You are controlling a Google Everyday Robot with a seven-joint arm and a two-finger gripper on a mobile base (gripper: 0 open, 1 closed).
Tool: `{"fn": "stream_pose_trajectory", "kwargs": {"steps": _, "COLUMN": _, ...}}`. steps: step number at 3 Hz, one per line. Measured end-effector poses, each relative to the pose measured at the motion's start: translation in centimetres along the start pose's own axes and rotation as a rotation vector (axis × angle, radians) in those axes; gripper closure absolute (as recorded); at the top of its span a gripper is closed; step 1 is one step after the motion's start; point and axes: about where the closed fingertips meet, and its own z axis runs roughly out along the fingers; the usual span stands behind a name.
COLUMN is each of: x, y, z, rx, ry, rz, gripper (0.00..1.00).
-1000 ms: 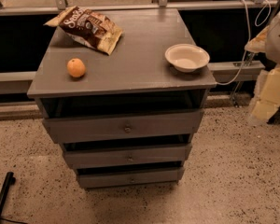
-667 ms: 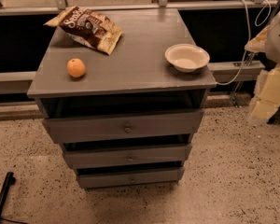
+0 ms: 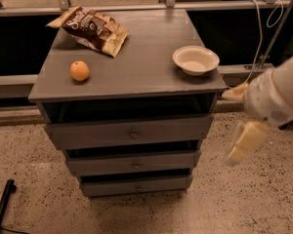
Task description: Open bottom drawer
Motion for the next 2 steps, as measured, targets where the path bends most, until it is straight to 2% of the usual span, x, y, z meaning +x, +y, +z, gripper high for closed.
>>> {"fn": "stream_pose_trajectory", "kwargs": {"steps": 1, "x": 0.22, "y": 1.84, "z": 2.47, "rx": -0.015, "ry": -0.079, "rz": -0.007, "gripper": 0.00}}
{"fn": "stream_pose_trajectory", "kwargs": {"steps": 2, "x": 0.07, "y": 1.77, "z": 3.05, "rx": -0.016, "ry": -0.058, "rz": -0.044, "gripper": 0.00}}
